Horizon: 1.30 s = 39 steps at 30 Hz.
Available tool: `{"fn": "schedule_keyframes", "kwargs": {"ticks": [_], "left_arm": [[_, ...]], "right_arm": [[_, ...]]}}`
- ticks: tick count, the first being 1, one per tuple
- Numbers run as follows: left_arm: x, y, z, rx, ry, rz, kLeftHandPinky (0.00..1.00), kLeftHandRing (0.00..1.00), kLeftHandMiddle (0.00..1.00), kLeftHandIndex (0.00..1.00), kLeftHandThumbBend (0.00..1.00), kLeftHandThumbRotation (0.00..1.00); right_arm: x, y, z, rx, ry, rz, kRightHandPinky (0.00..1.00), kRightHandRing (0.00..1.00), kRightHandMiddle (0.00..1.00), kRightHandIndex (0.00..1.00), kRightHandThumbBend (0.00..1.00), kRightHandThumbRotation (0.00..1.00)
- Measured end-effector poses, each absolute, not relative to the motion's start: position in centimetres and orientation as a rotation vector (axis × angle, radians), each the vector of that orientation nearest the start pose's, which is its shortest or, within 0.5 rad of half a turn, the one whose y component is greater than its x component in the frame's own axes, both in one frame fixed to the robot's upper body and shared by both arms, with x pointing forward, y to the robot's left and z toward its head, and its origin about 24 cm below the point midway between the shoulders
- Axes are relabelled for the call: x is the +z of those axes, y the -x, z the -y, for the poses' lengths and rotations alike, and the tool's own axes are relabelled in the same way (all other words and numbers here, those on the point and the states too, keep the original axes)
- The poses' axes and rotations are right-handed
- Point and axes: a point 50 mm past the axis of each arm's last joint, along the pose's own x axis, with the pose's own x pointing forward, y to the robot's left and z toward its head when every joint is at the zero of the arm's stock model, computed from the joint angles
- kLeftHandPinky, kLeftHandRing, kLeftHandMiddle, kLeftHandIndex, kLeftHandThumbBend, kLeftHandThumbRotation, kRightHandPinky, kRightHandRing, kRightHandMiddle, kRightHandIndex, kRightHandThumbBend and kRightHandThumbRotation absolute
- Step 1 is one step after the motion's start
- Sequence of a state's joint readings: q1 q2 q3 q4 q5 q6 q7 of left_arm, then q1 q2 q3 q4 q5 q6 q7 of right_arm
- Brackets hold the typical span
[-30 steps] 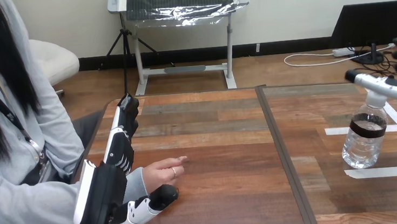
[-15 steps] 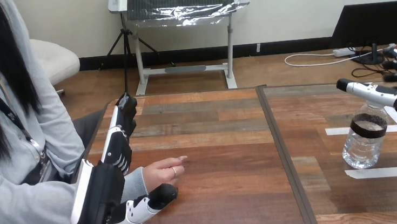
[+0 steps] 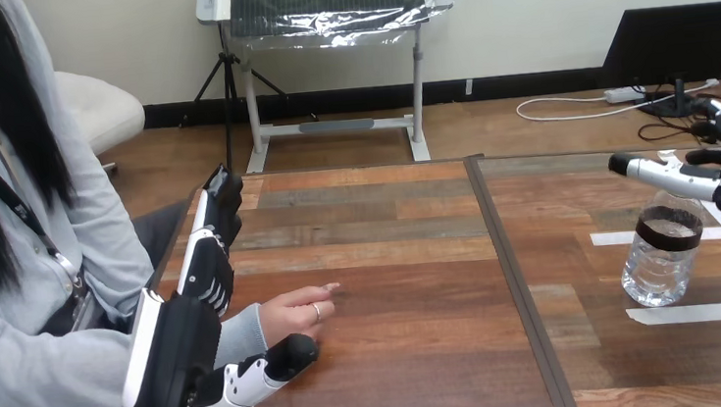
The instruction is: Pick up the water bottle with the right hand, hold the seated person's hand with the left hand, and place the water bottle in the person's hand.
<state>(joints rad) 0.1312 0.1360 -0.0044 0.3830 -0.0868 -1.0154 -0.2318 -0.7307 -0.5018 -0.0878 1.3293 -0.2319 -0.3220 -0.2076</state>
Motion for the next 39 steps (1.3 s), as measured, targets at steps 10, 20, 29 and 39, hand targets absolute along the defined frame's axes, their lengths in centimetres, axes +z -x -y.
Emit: {"fn": "schedule_keyframes", "kwargs": {"ticks": [10,20,29,39], "left_arm": [[2.3,-19.2,-17.9,-0.179,-0.121,0.495,1.00,1.00,1.00,1.00,1.00,0.61],[2.3,-19.1,-18.0,-0.184,-0.113,0.493,1.00,1.00,1.00,1.00,1.00,0.59],[2.4,-19.0,-18.0,-0.185,-0.106,0.497,1.00,1.00,1.00,1.00,1.00,0.58],[2.6,-18.9,-18.1,-0.180,-0.109,0.505,1.00,1.00,1.00,1.00,1.00,0.58]], "right_arm": [[4.1,-33.4,30.4,-0.358,0.594,-0.246,0.75,0.81,0.87,0.91,1.00,0.32],[2.7,-32.7,30.1,-0.342,0.597,-0.292,0.64,0.73,0.86,0.90,1.00,0.32],[1.6,-32.1,29.6,-0.325,0.593,-0.325,0.71,0.80,0.85,0.89,0.99,0.30],[1.2,-31.9,29.5,-0.317,0.594,-0.338,0.67,0.76,0.86,0.90,0.98,0.28]]}}
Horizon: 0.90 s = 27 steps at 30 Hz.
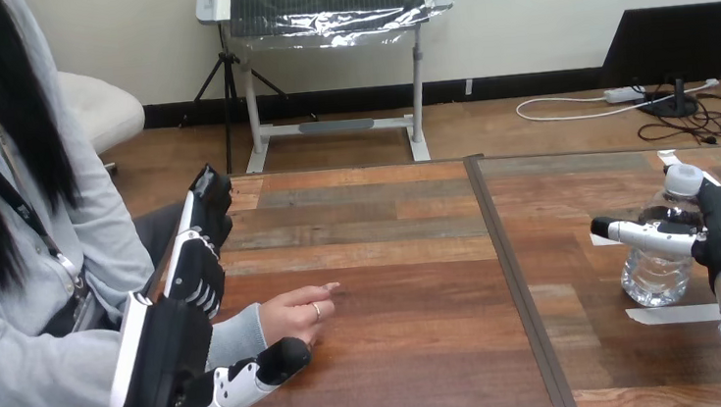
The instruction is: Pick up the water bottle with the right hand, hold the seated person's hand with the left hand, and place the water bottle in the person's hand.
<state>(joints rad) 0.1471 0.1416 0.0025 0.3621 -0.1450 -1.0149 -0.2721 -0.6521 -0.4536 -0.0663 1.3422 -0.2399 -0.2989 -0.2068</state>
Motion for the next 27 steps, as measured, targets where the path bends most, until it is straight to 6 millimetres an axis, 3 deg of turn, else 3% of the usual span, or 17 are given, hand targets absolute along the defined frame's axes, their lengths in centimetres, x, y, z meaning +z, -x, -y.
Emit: {"fn": "schedule_keyframes", "kwargs": {"ticks": [8,23,27], "left_arm": [[2.77,-18.70,-18.33,-0.184,-0.110,0.515,1.00,1.00,1.00,1.00,1.00,0.58],[3.41,-18.16,-18.64,-0.177,-0.097,0.536,1.00,1.00,1.00,1.00,1.00,0.57],[3.55,-17.98,-18.65,-0.176,-0.097,0.538,1.00,1.00,1.00,1.00,1.00,0.57]], "right_arm": [[1.14,-31.93,29.45,-0.315,0.593,-0.340,0.67,0.74,0.85,0.90,0.97,0.27],[0.90,-32.00,28.99,-0.308,0.578,-0.342,0.78,0.83,0.85,0.90,0.94,0.25],[0.82,-32.01,28.85,-0.305,0.576,-0.344,0.74,0.80,0.85,0.89,0.94,0.23]]}}
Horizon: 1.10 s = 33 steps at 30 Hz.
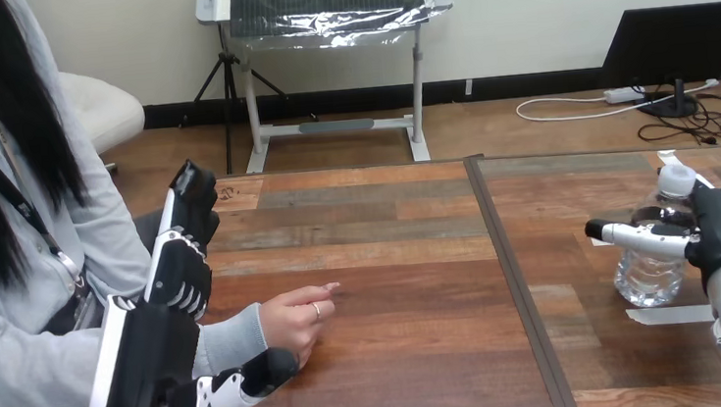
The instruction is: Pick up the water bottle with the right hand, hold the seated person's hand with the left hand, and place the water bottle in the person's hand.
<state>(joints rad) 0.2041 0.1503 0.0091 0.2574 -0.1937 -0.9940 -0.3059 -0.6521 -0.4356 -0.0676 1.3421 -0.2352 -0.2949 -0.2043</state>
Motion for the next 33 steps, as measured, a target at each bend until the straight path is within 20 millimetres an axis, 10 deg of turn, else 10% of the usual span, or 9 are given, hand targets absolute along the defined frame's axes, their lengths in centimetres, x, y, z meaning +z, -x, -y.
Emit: {"fn": "schedule_keyframes", "kwargs": {"ticks": [33], "left_arm": [[3.71,-17.37,-18.94,-0.171,-0.102,0.528,1.00,1.00,1.00,1.00,1.00,0.55]], "right_arm": [[0.22,-31.96,27.94,-0.351,0.501,-0.343,0.35,0.42,0.52,0.58,0.85,0.00]]}}
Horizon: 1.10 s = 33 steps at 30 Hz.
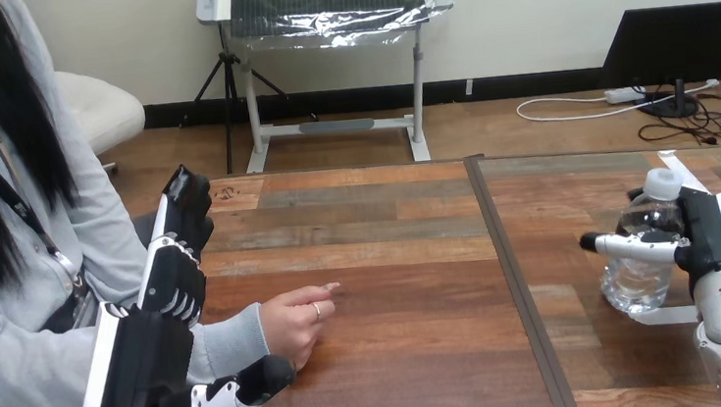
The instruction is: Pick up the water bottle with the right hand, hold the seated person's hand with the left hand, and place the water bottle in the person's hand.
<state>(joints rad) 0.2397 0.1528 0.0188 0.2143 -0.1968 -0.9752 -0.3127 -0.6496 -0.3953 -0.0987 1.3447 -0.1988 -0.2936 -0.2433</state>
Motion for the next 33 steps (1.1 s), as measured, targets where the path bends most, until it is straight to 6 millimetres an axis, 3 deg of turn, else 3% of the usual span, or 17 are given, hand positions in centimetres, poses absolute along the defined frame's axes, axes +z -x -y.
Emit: {"fn": "schedule_keyframes", "kwargs": {"ticks": [33], "left_arm": [[4.14,-17.26,-19.69,-0.135,-0.149,0.534,1.00,1.00,1.00,1.00,1.00,0.57]], "right_arm": [[-0.03,-31.65,28.43,-0.424,0.349,-0.360,0.39,0.45,0.51,0.53,0.81,0.00]]}}
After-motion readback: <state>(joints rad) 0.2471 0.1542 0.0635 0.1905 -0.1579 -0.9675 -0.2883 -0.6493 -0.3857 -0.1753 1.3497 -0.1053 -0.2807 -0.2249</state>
